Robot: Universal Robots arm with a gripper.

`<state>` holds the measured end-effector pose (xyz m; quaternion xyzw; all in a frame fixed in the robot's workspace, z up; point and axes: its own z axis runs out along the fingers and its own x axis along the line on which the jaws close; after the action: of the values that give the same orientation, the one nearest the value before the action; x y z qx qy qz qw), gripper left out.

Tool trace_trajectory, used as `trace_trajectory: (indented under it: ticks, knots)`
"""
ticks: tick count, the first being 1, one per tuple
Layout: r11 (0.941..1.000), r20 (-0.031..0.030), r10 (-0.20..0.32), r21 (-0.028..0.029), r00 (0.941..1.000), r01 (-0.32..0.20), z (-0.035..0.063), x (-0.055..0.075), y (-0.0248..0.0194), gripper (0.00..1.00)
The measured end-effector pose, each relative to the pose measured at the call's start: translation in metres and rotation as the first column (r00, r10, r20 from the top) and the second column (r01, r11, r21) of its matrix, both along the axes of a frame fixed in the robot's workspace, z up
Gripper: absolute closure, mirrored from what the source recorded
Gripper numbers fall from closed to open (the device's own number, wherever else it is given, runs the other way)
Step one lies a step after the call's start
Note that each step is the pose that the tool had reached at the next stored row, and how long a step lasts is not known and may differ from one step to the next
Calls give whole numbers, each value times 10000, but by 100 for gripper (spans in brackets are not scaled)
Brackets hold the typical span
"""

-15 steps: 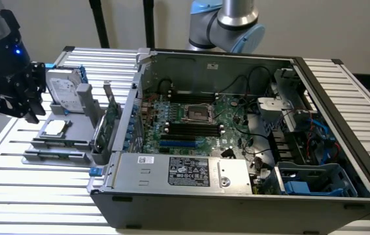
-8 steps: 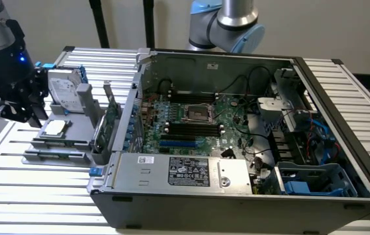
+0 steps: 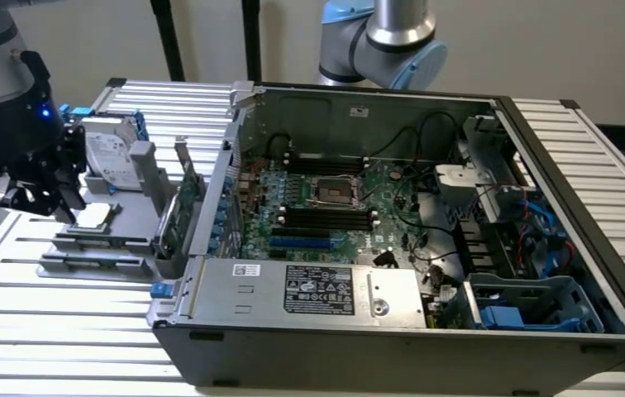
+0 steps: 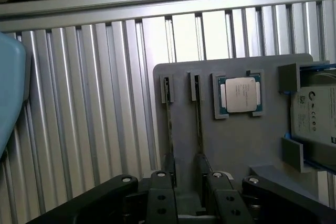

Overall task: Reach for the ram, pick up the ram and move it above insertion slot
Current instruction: 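Pick up the ram and move it above insertion slot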

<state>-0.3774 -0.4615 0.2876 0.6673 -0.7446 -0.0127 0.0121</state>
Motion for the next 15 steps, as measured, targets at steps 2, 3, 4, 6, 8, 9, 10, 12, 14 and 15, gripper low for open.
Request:
trace_trajectory:
  ticks: [2, 3, 4, 6, 8, 9, 10, 12, 14, 15]
  knots:
    - [10000, 1, 12, 0, 10000, -12, -36, 0, 0, 69]
    - [10000, 2, 16, 1, 10000, -16, -54, 0, 0, 69]
    - [10000, 1, 19, 0, 10000, -19, -72, 0, 0, 69]
    - [10000, 1, 23, 0, 10000, -23, -109, -1, -4, 69]
    - [10000, 0, 27, -1, 10000, -27, -145, 0, -14, 69]
    - [10000, 1, 29, 0, 10000, -29, -164, 0, -18, 69]
    - [10000, 1, 30, 1, 10000, -30, -182, 0, -23, 69]
    - [10000, 1, 34, 0, 10000, -34, -218, 0, -33, 69]
    - [10000, 1, 36, 0, 10000, -36, -255, 0, -43, 69]
    - [10000, 1, 38, 0, 10000, -38, -272, 0, -48, 69]
